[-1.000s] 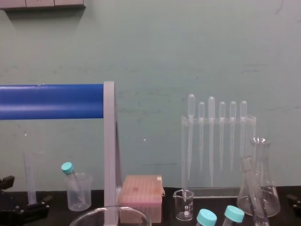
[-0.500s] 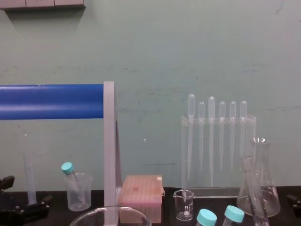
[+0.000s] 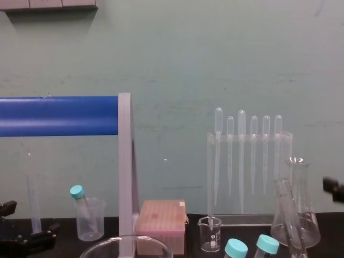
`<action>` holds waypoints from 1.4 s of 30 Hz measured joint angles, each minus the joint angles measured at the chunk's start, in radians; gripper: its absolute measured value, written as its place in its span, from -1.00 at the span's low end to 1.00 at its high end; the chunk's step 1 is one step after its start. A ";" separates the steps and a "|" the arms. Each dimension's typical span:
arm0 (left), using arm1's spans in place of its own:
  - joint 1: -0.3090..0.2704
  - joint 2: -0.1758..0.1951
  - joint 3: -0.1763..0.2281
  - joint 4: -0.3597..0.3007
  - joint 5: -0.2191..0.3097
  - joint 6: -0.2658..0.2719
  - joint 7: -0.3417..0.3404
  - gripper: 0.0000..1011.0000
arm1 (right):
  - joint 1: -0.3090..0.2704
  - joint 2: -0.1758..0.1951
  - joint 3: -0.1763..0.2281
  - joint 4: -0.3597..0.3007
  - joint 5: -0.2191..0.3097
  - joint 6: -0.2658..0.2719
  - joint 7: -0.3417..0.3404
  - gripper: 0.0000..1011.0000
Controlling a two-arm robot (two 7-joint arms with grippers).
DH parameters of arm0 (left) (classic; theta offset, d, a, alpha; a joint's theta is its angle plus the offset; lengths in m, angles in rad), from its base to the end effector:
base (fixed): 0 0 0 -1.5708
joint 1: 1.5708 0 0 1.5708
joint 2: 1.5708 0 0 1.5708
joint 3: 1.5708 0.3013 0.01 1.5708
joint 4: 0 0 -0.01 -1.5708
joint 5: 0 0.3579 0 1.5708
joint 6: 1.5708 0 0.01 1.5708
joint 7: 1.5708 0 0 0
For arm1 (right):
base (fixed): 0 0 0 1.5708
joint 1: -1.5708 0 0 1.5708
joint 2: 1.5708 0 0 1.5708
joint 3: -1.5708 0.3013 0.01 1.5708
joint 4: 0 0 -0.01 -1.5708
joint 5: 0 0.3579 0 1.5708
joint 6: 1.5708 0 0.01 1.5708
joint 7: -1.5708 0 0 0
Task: Hold the test tube with one hand and immerse one end into the beaker, then return it to the test tube rack.
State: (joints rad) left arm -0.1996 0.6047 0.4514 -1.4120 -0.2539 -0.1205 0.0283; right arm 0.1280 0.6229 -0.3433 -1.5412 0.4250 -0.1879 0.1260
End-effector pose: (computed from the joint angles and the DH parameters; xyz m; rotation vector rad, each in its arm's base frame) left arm 0.4064 0.0761 -0.3208 0.3045 -0.2851 1.2480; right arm 0.3953 -0.0844 -0.2858 -0.0717 -0.2251 -1.1499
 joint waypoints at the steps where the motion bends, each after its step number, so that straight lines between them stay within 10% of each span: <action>1: 0.000 0.000 0.000 0.000 0.000 0.000 0.000 0.98 | -0.013 0.005 0.017 -0.025 0.033 -0.012 0.030 0.98; 14: 0.000 0.000 0.000 0.000 0.000 0.000 0.000 0.98 | -0.068 0.035 0.076 -0.158 0.201 -0.077 0.275 0.98; 42: 0.000 0.000 0.000 0.000 0.000 0.000 0.000 0.98 | -0.017 -0.019 0.013 -0.090 0.144 0.086 0.384 0.98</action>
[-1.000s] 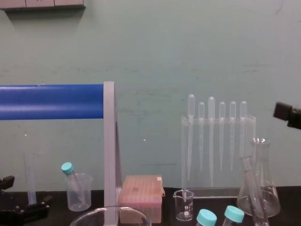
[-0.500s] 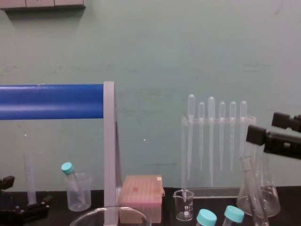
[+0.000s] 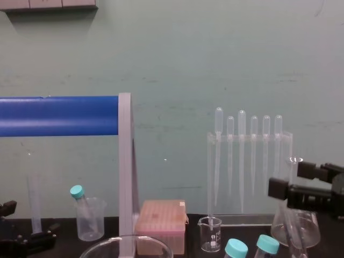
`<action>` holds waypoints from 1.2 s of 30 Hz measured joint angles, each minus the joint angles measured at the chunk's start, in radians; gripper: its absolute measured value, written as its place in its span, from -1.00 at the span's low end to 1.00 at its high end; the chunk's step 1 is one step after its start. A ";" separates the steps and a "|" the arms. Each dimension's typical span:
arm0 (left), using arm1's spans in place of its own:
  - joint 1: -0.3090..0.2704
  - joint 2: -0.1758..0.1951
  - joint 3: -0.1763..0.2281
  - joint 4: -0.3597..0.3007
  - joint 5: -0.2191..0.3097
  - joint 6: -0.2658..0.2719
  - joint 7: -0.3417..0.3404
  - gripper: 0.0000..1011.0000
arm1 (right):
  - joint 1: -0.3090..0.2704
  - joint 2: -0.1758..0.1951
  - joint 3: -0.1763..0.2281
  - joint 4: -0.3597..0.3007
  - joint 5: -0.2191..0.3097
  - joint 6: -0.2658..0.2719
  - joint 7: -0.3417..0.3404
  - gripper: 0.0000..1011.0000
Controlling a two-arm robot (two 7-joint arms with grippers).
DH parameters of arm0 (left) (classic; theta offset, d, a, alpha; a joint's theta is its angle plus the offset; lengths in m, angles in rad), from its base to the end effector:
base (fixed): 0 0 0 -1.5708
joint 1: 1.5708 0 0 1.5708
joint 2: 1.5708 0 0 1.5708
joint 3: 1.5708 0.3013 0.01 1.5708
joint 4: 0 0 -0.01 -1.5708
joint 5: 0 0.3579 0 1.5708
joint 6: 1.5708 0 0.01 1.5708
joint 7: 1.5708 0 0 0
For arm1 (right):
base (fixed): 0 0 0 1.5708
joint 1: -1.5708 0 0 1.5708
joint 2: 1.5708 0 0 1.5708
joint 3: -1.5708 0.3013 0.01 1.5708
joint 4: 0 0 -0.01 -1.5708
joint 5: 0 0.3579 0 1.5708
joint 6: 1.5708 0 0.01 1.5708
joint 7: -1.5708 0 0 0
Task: Hold the test tube with one hand and immerse one end into the beaker, then return it to the test tube rack.
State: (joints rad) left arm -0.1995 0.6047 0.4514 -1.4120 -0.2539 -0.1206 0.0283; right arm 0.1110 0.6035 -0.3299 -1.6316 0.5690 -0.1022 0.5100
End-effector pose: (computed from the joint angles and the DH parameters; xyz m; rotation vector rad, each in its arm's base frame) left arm 0.4063 0.0761 -0.3208 0.3044 -0.2851 1.2479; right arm 0.3893 -0.0632 -0.2648 0.0185 -0.0829 -0.7524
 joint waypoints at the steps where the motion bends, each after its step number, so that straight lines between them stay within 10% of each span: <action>1: 0.000 0.000 0.000 0.000 0.000 0.000 0.000 0.98 | 0.002 -0.004 -0.001 0.003 -0.006 0.008 0.000 0.98; 36: 0.000 0.000 0.000 0.000 0.000 0.000 0.000 0.98 | 0.027 -0.066 -0.009 0.038 -0.078 0.093 -0.028 0.98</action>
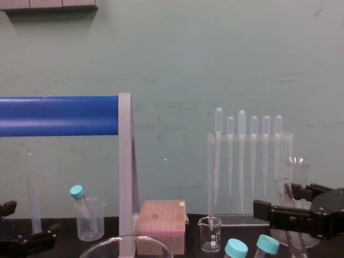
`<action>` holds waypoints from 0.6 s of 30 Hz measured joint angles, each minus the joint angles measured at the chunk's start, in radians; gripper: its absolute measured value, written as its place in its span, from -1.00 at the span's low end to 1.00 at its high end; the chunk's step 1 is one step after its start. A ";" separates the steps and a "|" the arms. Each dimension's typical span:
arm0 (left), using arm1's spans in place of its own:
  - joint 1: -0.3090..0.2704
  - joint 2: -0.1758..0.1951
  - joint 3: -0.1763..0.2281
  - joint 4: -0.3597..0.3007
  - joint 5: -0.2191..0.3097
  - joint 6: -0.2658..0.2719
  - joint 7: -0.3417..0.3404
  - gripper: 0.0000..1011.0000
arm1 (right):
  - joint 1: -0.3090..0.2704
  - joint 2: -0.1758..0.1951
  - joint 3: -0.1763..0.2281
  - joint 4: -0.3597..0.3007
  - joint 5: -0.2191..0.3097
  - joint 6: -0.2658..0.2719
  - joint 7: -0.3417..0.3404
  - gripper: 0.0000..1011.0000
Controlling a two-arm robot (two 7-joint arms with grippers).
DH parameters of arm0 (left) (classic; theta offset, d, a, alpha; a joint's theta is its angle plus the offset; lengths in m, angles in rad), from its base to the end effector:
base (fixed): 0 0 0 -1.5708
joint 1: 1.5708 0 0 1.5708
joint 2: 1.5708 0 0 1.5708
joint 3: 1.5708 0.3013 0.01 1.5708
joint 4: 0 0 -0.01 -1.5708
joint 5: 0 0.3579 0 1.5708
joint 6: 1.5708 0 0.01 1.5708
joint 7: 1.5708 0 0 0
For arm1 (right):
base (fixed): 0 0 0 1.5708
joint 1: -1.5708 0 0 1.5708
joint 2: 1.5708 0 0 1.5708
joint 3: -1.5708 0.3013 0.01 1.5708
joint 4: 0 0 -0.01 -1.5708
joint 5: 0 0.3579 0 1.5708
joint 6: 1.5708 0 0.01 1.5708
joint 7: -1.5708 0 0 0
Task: Hold the test tube with one hand and immerse one end into the beaker, then return it to the test tube rack.
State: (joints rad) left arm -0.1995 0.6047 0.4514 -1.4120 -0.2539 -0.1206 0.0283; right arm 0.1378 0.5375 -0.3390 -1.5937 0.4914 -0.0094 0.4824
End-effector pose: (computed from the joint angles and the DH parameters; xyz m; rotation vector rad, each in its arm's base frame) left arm 0.4063 0.0761 -0.3208 0.3044 -0.2851 1.2479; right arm 0.3977 -0.0471 -0.2724 -0.0541 -0.0315 -0.7853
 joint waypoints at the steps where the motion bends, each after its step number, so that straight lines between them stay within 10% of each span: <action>1: 0.000 0.000 0.000 0.000 0.000 0.000 0.000 0.98 | 0.000 -0.001 0.000 0.001 -0.001 0.002 -0.001 0.98; 18: 0.000 0.000 0.000 0.000 0.000 0.000 0.000 0.98 | 0.001 -0.004 0.003 0.007 0.007 0.014 0.005 0.98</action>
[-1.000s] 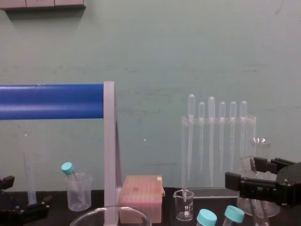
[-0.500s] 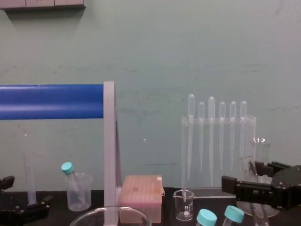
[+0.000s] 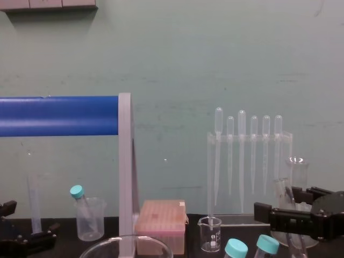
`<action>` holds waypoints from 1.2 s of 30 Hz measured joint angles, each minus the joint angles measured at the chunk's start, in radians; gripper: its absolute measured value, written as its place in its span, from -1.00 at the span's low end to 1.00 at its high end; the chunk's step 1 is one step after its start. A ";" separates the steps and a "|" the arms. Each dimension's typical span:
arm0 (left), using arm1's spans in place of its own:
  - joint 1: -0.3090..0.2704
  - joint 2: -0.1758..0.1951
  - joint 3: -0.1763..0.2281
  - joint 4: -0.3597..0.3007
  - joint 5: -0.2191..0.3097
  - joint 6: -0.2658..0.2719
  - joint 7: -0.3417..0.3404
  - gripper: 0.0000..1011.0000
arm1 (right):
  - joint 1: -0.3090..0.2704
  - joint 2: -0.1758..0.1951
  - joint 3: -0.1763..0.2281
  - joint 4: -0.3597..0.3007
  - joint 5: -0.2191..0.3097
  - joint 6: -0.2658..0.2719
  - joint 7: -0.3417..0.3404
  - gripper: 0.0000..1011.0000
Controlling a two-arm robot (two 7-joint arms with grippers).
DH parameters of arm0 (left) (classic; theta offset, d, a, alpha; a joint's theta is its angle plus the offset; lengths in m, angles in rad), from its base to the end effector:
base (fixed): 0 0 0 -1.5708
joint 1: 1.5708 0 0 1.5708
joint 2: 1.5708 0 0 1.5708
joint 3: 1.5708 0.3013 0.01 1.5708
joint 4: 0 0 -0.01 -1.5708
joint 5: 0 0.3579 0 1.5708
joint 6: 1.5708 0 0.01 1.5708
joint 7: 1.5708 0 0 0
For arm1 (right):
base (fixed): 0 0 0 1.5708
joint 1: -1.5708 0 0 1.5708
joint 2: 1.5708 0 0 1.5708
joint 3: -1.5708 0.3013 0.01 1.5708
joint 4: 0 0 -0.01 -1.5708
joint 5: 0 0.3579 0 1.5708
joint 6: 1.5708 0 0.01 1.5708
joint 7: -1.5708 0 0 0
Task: Hold the test tube with one hand and immerse one end into the beaker, then return it to the test tube rack.
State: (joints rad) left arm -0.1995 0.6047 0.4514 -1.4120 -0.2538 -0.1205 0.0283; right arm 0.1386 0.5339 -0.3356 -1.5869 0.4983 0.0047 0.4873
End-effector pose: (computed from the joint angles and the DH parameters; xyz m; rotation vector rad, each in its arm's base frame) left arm 0.4063 0.0761 -0.3208 0.3046 -0.2851 1.2479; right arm 0.3986 -0.0482 -0.2738 -0.0572 -0.0119 -0.7868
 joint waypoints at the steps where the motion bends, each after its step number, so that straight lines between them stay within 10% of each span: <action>1: 0.000 0.000 0.000 0.000 0.000 0.000 0.000 0.98 | 0.000 0.000 0.000 0.000 0.000 0.000 0.000 0.98; 17: 0.000 0.000 0.000 0.000 0.000 0.000 0.000 0.98 | -0.001 0.001 0.000 0.000 0.001 0.000 0.001 0.98; 36: 0.000 0.000 0.000 0.000 0.000 0.000 0.000 0.98 | -0.001 0.001 0.000 -0.001 0.001 -0.001 0.001 -0.06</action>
State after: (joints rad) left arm -0.1995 0.6047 0.4513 -1.4120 -0.2539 -0.1205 0.0283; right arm 0.1380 0.5344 -0.3354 -1.5877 0.4992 0.0038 0.4886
